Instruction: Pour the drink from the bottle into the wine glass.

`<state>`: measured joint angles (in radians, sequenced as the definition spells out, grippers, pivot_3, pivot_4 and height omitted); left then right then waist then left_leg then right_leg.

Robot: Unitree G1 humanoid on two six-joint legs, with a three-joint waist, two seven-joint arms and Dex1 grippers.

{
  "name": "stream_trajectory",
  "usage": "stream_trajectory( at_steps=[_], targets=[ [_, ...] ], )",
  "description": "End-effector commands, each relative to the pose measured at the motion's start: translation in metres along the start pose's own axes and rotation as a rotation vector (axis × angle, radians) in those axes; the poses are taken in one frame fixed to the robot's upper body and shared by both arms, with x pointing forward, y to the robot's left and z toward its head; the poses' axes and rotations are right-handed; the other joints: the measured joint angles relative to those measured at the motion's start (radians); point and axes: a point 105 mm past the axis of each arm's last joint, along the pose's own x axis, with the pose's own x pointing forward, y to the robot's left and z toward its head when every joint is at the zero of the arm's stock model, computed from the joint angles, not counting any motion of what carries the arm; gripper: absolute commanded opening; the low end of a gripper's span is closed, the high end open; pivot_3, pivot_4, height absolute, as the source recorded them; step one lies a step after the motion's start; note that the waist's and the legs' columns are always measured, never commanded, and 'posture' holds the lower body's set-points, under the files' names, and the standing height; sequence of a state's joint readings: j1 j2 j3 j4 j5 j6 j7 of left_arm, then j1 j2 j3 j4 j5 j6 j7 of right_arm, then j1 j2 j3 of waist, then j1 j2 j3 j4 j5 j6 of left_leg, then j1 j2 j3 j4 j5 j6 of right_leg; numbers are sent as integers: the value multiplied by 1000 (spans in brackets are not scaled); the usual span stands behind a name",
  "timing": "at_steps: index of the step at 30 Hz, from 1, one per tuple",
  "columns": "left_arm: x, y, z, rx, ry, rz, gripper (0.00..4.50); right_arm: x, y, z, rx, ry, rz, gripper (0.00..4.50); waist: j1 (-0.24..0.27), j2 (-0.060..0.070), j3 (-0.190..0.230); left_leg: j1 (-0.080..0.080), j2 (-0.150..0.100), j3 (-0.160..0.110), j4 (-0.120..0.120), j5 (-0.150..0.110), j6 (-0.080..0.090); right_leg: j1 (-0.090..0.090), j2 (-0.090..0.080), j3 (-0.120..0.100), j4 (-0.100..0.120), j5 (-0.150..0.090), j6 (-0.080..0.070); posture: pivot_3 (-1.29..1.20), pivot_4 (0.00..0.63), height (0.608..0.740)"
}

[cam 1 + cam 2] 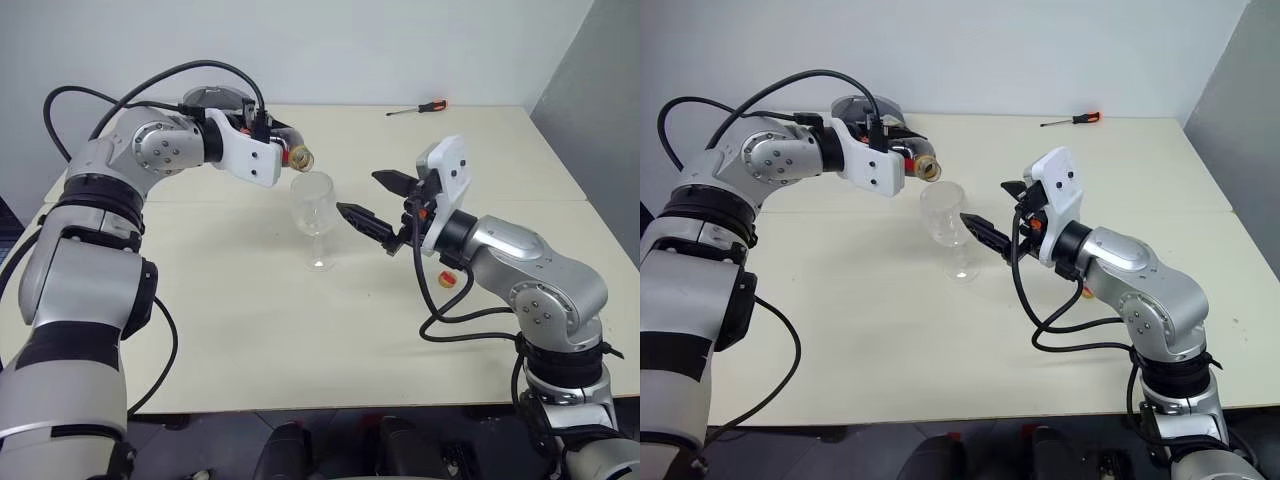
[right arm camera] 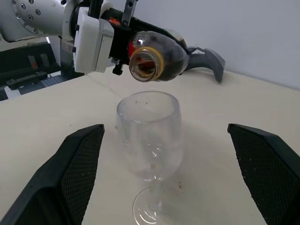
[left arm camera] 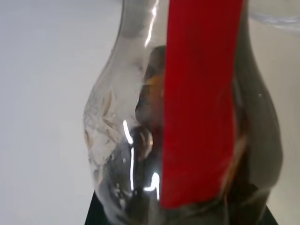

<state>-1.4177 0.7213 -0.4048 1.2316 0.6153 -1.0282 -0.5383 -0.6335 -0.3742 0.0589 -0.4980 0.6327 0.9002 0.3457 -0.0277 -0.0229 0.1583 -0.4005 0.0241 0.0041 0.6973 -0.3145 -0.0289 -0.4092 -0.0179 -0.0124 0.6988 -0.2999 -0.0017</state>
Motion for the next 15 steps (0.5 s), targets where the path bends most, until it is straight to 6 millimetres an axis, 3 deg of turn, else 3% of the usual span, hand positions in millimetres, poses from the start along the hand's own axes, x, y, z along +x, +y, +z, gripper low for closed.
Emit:
stream_trajectory(
  at_steps=[1, 15],
  targets=[
    [-8, 21, 0, 64, 10, 56, 1032, -1, 4, 12, -31, -49, 8, 4500, 0, 0, 0, 0, 0, 0, 0, 0, 0, 0, 0, 0, 0, 0, 0, 0, 150, 740],
    [-9, 26, -2, 130, 31, 67, 1032, -1, 6, 12, -31, -48, 16, 4500, 0, 0, 0, 0, 0, 0, 0, 0, -1, 0, 0, 0, 0, 0, 0, 0, 150, 740]
  ],
)
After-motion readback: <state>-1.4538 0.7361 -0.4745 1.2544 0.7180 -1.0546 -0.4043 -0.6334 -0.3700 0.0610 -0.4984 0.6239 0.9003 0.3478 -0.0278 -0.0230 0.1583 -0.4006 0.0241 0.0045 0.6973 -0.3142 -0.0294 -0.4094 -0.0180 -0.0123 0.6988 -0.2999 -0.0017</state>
